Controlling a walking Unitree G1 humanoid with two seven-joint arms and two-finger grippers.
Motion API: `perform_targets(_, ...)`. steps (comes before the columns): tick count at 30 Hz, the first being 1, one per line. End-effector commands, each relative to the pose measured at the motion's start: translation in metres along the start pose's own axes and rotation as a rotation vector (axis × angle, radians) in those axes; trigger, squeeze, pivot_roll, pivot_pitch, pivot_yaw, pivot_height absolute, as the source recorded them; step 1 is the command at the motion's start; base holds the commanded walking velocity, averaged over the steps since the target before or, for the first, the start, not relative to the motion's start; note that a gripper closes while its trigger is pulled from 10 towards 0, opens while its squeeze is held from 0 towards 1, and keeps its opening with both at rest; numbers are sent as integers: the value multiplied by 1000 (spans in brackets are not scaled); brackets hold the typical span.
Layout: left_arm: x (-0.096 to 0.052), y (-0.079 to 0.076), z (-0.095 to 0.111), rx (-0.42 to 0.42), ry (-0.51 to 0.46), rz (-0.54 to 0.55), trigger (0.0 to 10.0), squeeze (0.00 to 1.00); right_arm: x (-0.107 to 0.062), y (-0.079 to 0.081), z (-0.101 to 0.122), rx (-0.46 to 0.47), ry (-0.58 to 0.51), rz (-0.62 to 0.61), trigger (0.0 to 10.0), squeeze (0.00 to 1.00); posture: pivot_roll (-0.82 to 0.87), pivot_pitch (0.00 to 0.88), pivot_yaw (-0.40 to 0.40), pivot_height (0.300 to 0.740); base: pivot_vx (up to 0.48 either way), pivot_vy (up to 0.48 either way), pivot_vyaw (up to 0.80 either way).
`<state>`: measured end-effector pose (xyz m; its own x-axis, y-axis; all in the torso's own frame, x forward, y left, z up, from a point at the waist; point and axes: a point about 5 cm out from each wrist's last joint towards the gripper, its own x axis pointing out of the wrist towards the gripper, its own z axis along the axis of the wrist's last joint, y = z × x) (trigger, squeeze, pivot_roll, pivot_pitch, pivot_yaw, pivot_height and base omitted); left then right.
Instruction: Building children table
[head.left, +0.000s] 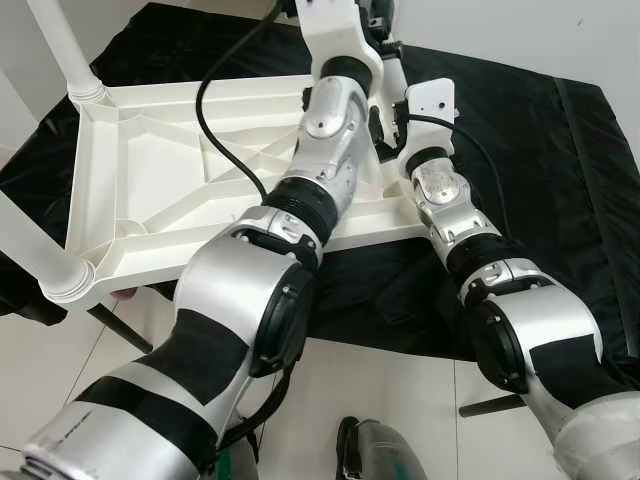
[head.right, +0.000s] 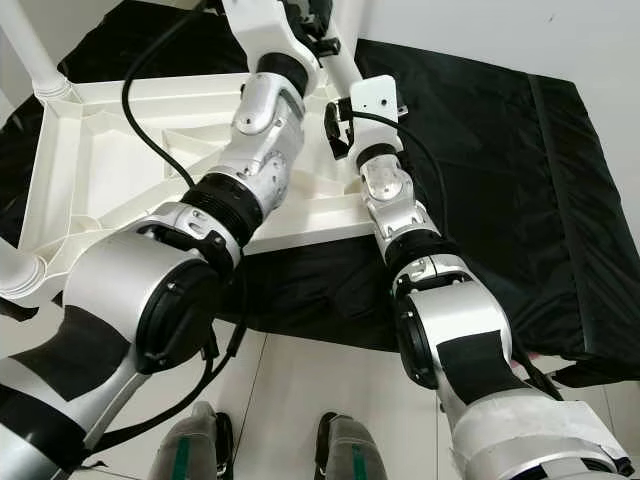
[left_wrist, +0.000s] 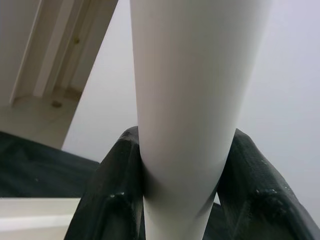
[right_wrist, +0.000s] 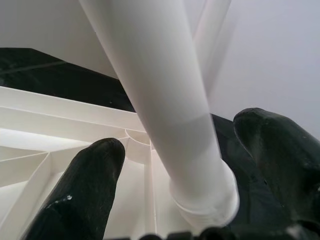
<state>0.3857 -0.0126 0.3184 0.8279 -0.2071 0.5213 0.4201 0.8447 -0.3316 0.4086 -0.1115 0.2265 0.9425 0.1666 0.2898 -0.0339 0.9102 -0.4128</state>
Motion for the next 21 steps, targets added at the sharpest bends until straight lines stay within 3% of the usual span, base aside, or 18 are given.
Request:
perform_targets(1, 0, -17, 4, -3, -24, -243, 10000, 0, 1, -2, 0, -11, 2, 5, 10000, 0, 29, 74, -38, 740, 0, 0, 0)
perform_targets(6, -1, -19, 1, -50, -8, -250, 10000, 0, 7, -4, 8, -34, -10, 20, 10000, 0, 29, 73, -38, 740, 0, 0, 0)
perform_targets(21, -2, -24, -4, -144, 20, -266, 10000, 0, 7, -25, 0, -154, 38, -2, 10000, 0, 53, 74, -48, 740, 0, 0, 0)
